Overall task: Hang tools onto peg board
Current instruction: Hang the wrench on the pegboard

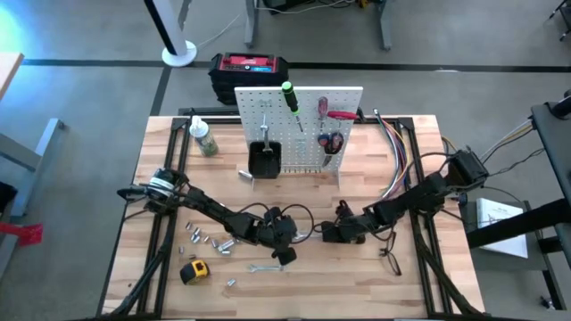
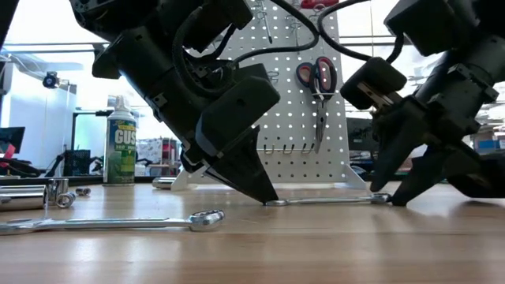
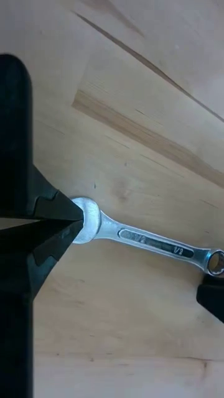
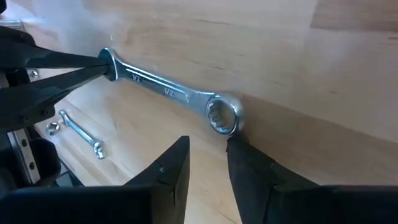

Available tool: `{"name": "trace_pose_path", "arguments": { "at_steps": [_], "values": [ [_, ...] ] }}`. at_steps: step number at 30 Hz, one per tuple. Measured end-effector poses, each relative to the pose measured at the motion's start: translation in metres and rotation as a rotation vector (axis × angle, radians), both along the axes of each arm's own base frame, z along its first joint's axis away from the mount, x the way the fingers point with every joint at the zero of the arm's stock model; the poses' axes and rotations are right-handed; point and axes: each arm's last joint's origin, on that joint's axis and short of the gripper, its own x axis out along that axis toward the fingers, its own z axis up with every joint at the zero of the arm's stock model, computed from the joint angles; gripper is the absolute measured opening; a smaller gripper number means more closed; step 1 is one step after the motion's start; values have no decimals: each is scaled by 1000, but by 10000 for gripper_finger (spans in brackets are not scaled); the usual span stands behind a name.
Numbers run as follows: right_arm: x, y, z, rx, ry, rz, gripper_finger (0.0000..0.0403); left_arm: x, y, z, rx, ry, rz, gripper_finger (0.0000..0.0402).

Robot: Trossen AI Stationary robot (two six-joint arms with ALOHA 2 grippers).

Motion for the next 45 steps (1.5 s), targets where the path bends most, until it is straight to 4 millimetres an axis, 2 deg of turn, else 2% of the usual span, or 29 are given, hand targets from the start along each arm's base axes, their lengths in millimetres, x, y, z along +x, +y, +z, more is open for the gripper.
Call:
{"name": "trace_pose_path", "arguments": {
  "at_steps": [4,12,15,26,38,45],
  "values": [
    [1,-4,2,-22,-7,30,94,0,0,0,0,-1,-1,0],
    [-16,-11,16,-80,79,3,77,0,0,0,-1,-2,-3,0],
    [-16,-12,16,-83,75,-4,76,0,0,0,-1,-2,-4,0],
    [-6,-9,8,-53,30,-2,95,0,0,0,1,-1,-9,0],
    [0,-19,6,-52,19,30,88,0,0,0,1,1,-8,0],
    [8,-21,-5,-40,-15,65,87,-1,0,0,4,9,-8,0]
  ]
}}
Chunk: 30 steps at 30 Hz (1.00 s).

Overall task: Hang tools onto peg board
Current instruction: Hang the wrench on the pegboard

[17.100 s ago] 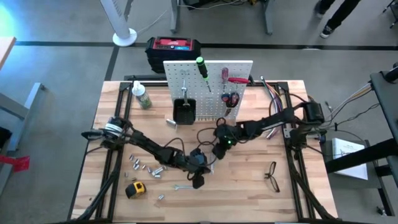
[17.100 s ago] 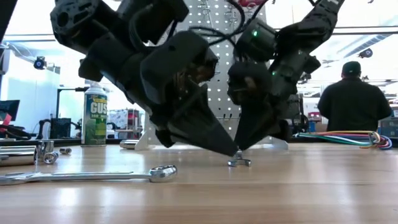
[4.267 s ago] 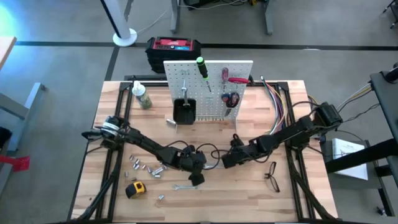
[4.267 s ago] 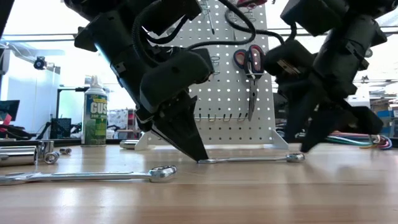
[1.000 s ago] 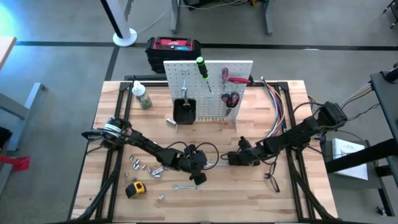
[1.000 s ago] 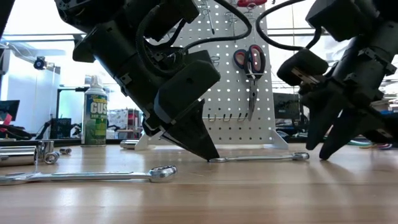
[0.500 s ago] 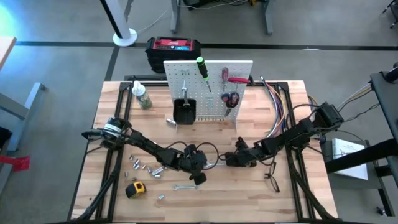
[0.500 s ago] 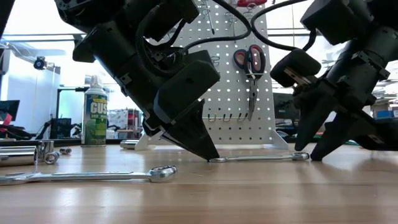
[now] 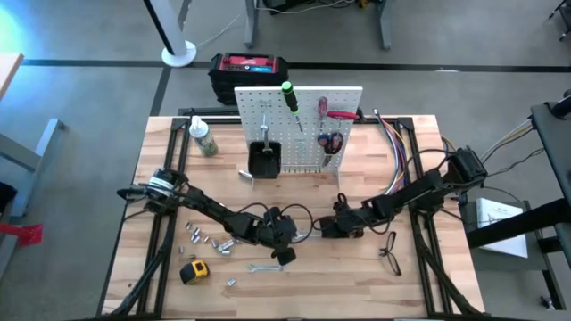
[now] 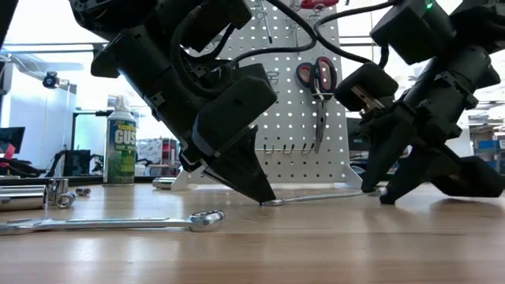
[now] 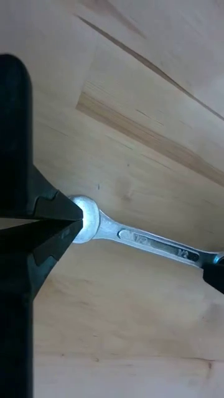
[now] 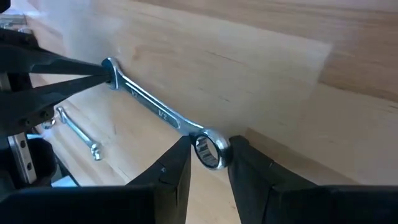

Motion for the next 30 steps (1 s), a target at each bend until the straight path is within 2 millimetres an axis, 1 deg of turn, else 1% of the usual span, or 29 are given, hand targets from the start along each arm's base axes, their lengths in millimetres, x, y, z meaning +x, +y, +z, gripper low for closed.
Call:
{"name": "trace_pose_path", "arguments": {
  "at_steps": [7,15,22,26,30],
  "values": [
    [0,-2,2,-20,-21,24,83,0,0,0,1,3,0,0],
    [-2,-4,1,-78,-32,69,28,0,0,0,2,5,0,0],
    [0,-5,3,-117,-61,112,28,-1,0,0,5,8,0,0],
    [-2,-4,10,-177,-101,172,27,-1,0,0,4,7,0,0],
    [-3,-3,26,-210,-176,216,18,0,0,0,2,4,0,0]
  ]
}}
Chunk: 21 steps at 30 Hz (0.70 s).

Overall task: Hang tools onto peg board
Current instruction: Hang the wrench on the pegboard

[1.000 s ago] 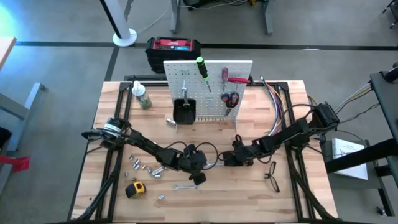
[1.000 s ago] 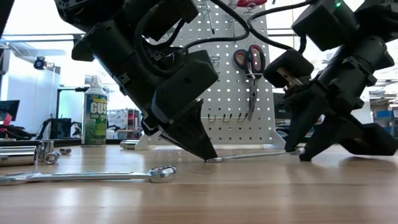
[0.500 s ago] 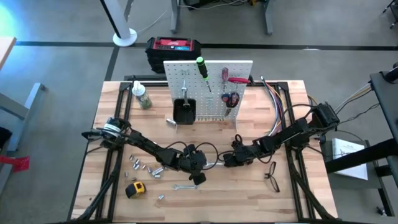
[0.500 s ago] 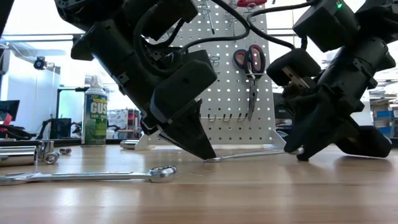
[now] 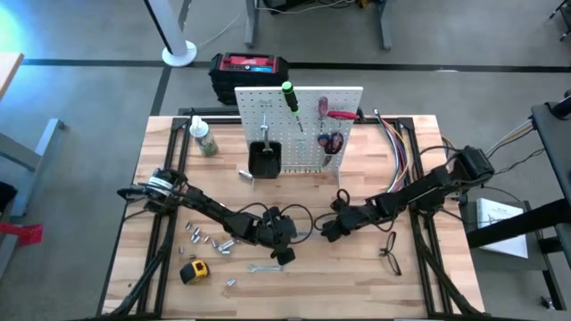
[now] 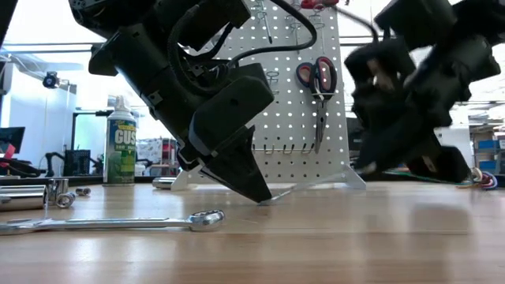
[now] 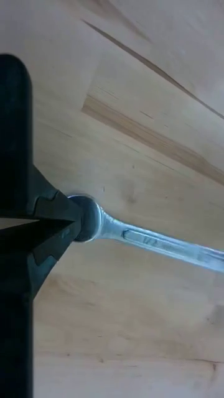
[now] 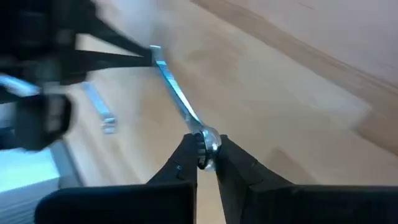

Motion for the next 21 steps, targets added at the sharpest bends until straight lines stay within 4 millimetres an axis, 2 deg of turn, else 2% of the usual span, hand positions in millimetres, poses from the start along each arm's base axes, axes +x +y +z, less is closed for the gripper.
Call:
{"name": "trace_pose_path", "arguments": {
  "at_steps": [6,15,18,21],
  "values": [
    [-1,1,20,-56,-111,53,2,1,-1,2,-8,-21,-1,0],
    [2,4,23,-155,-125,151,0,2,0,17,-29,-60,-7,0],
    [-1,3,25,-210,-117,212,0,1,-1,26,-39,-76,-35,0],
    [-5,3,37,-249,-175,291,0,-1,-2,44,-76,-103,-84,0]
  ]
}}
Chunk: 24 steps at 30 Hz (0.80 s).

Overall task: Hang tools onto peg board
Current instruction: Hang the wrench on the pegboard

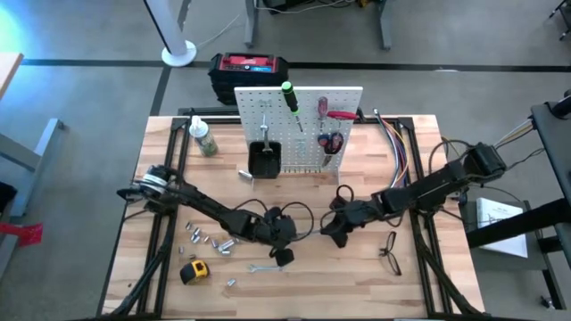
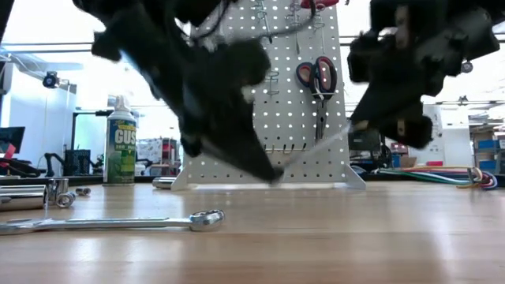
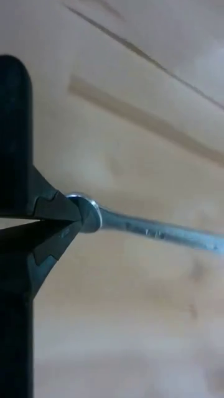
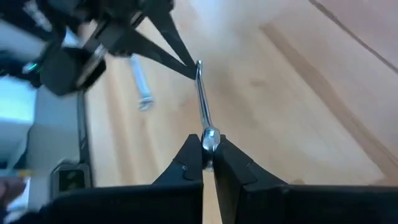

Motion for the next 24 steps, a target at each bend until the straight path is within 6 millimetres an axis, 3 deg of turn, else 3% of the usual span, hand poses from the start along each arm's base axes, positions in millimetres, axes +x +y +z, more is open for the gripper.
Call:
{"name": "trace_pose_path", "arguments": {
  "at_steps": [5,10,16,24],
  "values": [
    [-12,-3,20,-78,-53,78,0,-5,-4,36,-32,-92,-67,0],
    [-25,-7,27,-197,-33,67,0,-11,-9,70,-58,-212,-73,1],
    [-28,5,33,-252,-81,141,0,-13,-13,85,-67,-293,-108,33],
    [-11,31,52,-322,-145,217,0,-3,-12,75,-77,-277,-155,135]
  ]
}}
